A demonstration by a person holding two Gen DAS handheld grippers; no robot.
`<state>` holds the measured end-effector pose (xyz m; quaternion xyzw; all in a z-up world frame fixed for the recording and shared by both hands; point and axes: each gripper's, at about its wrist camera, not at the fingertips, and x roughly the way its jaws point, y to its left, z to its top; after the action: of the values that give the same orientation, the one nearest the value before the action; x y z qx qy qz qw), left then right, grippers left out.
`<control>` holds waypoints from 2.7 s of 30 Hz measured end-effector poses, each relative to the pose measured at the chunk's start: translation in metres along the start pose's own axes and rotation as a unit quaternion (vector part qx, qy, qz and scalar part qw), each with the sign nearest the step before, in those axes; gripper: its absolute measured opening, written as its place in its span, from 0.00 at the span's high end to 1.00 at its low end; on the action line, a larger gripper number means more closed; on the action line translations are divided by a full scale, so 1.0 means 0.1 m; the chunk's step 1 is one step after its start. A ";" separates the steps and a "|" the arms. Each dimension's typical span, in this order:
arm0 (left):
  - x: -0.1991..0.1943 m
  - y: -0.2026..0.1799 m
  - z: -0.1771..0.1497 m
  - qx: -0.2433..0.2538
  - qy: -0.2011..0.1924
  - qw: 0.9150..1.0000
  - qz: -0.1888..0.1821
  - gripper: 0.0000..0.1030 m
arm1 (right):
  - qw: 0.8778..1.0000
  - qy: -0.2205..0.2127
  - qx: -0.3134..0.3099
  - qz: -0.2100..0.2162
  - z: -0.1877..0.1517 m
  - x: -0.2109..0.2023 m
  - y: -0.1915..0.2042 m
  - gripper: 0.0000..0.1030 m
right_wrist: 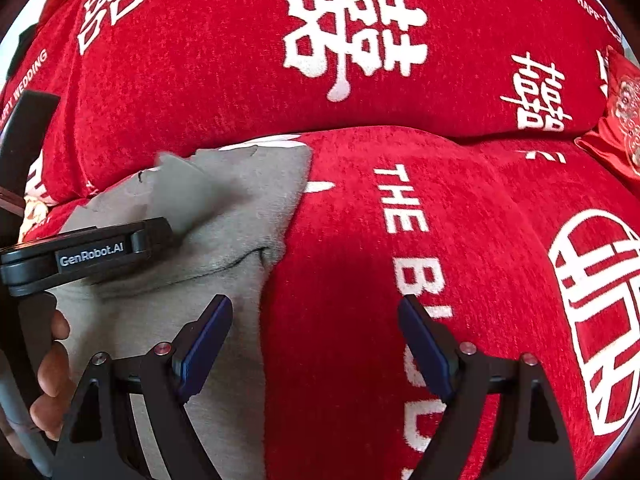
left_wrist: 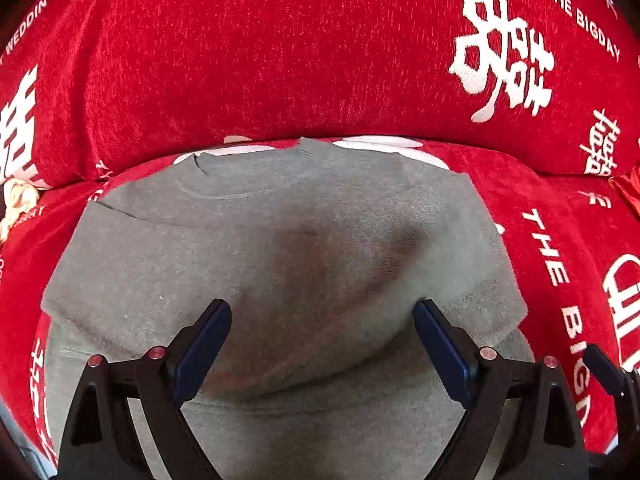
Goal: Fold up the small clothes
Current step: 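Open the left tool to release the sleeve and withdraw, then close the right tool on the sweatshirt hem, then fold the hem up toward the collar with the right tool, release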
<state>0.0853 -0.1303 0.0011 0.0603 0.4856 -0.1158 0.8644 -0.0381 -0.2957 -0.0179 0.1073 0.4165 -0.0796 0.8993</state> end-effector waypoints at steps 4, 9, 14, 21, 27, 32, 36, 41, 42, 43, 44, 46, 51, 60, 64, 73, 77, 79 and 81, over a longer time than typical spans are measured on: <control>-0.10 0.28 -0.05 -0.021 -0.006 0.999 -0.034 0.09 | 1.000 -0.009 -0.004 0.008 0.05 -0.07 0.06 0.15; -0.11 0.65 -0.05 -0.058 -0.003 0.997 -0.040 0.09 | 0.999 -0.013 0.007 0.033 0.23 -0.08 0.15 0.15; -0.01 0.86 -0.08 -0.078 0.012 0.997 -0.021 0.09 | 0.997 0.007 0.030 0.077 0.59 0.08 0.38 0.15; 0.07 0.90 -0.21 -0.059 0.023 0.998 -0.009 0.09 | 0.994 0.068 -0.008 0.086 0.79 0.54 0.81 0.46; 0.02 0.91 -0.32 -0.022 0.019 0.999 -0.014 0.09 | 0.993 0.073 -0.060 0.071 0.37 0.33 0.73 0.72; -0.01 0.94 -0.38 -0.022 0.001 1.000 -0.022 0.09 | 0.993 0.061 0.007 0.105 0.30 0.09 0.42 0.49; -0.02 0.93 -0.41 -0.022 -0.010 1.000 -0.020 0.09 | 0.990 0.044 0.058 0.121 0.45 0.07 0.30 0.38; -0.01 0.93 -0.43 -0.021 -0.019 0.999 -0.020 0.08 | 0.994 0.055 0.029 0.092 0.66 0.30 0.43 0.36; 0.00 0.92 -0.44 -0.019 -0.021 0.999 -0.017 0.08 | 0.995 0.062 0.020 0.078 0.69 0.41 0.47 0.36; 0.00 0.91 -0.44 -0.018 -0.023 0.999 -0.015 0.08 | 0.995 0.071 0.015 0.071 0.71 0.49 0.49 0.36; -0.01 0.91 -0.44 -0.018 -0.024 0.999 -0.015 0.07 | 0.994 0.087 0.007 0.066 0.73 0.62 0.52 0.36; -0.01 0.92 -0.45 -0.019 -0.027 0.999 -0.018 0.07 | 0.993 0.096 -0.011 0.060 0.71 0.74 0.56 0.36; 0.01 0.92 -0.46 -0.021 -0.030 0.999 -0.020 0.05 | 0.992 0.071 -0.099 0.028 0.65 0.66 0.71 0.77; 0.01 0.91 -0.46 -0.020 -0.030 0.999 -0.017 0.05 | 0.992 0.020 -0.117 0.040 0.67 0.38 0.64 0.93; 0.01 0.91 -0.46 -0.019 -0.031 0.999 -0.017 0.05 | 0.994 0.029 -0.101 0.034 0.67 0.42 0.53 0.89; 0.01 0.91 -0.47 -0.020 -0.033 0.999 -0.017 0.05 | 0.987 0.030 -0.145 0.065 0.68 0.54 0.65 0.40; 0.01 0.91 -0.48 -0.020 -0.034 0.999 -0.017 0.04 | 0.974 0.042 -0.214 0.062 0.54 0.60 0.85 0.68; 0.01 0.91 -0.48 -0.020 -0.035 0.999 -0.018 0.04 | 0.970 0.042 -0.230 0.062 0.50 0.59 0.89 0.94; 0.01 0.92 -0.48 -0.020 -0.036 0.999 -0.018 0.04 | 0.970 0.031 -0.233 0.064 0.50 0.54 0.90 0.95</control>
<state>0.0699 -0.0316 -0.0257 0.0295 0.4579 -0.1236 0.8799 0.0538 -0.2247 -0.0168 -0.0763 0.4436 0.0804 0.8893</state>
